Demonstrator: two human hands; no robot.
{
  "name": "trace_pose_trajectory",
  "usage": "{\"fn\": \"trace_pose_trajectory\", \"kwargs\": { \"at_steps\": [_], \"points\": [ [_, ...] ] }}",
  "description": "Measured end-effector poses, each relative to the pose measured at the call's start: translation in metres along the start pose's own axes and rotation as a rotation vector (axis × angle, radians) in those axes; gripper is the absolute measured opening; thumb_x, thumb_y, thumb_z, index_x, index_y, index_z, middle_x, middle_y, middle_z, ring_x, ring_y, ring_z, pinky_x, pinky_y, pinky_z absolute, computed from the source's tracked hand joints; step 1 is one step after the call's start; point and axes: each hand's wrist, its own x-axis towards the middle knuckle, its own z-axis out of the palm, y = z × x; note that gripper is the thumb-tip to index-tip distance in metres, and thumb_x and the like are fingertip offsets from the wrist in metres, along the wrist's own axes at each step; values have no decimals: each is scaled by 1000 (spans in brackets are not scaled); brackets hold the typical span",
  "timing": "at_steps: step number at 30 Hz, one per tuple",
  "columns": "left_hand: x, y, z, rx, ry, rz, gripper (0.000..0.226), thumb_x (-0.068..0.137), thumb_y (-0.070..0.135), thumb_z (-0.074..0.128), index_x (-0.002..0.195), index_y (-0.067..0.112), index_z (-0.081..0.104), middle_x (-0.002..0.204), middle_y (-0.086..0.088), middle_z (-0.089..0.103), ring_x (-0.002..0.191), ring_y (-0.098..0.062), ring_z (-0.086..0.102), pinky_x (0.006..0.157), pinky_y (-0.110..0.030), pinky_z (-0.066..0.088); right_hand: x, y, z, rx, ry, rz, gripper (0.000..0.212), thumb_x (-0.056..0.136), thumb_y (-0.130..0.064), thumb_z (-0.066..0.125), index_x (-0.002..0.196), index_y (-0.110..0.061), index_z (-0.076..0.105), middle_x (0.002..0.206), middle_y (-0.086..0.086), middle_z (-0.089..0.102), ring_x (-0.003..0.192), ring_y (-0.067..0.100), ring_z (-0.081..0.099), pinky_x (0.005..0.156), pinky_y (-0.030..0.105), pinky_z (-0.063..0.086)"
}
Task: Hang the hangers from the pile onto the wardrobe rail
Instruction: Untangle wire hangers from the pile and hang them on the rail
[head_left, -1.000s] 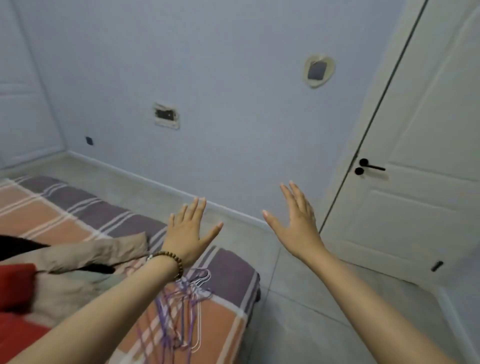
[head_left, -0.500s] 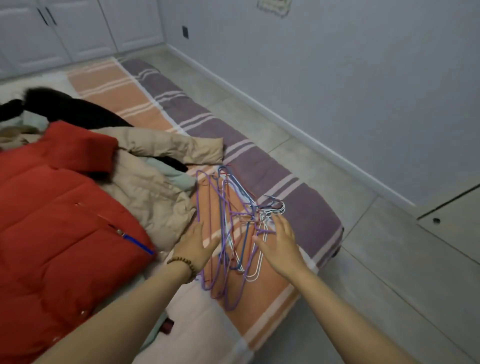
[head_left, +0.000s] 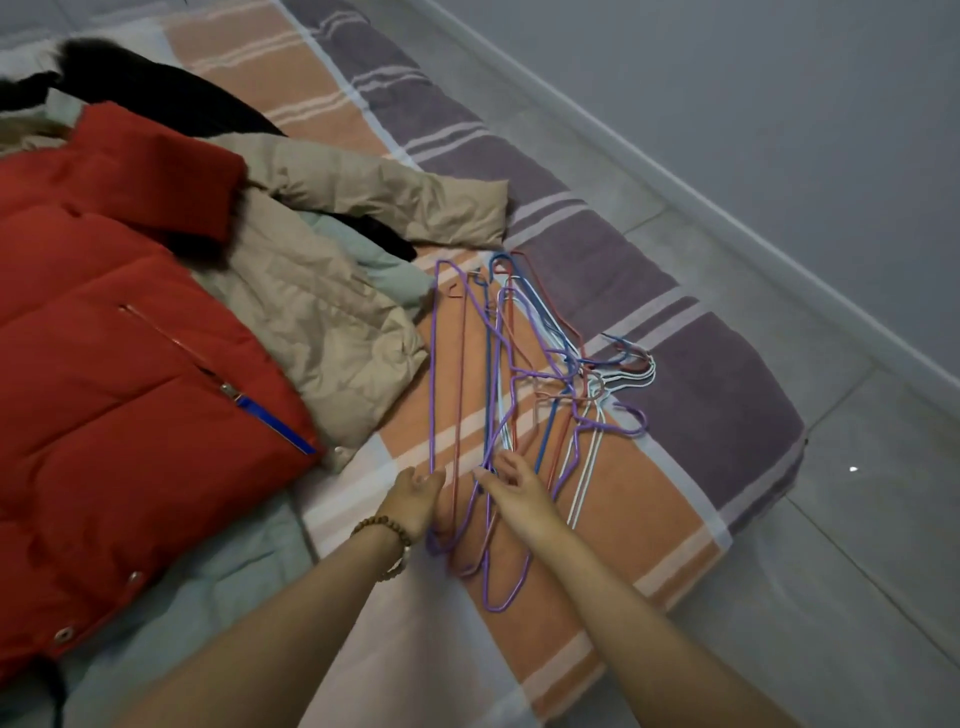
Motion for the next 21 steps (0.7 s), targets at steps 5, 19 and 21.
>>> {"fn": "trace_pose_trajectory", "kwargs": {
  "at_steps": [5,19,21],
  "points": [
    [4,-17,13,-21,-15,-3,50,98,31,39,138,-1,33,86,-10,53,51,7,58,46,-6,39,8,20,20,127,-14,125,56,93,-15,56,142,-8,31,140,12,45,127,23,48,104,32,39],
    [-48,21,-16,-235,118,344,21,97,17,44,87,19,62,75,-5,53,59,-17,49,44,-11,42,-43,-31,9,316,-110,-88,19,90,1,56,102,-10,46,81,6,63,63,6,67,58,16,53],
    [-68,47,-23,-227,95,448,22,97,18,44,87,25,61,75,-2,54,56,-12,49,45,-11,41,-63,-58,-4,353,-105,-168,19,90,0,55,97,-14,45,83,4,68,64,5,69,60,17,53]
  ]
}}
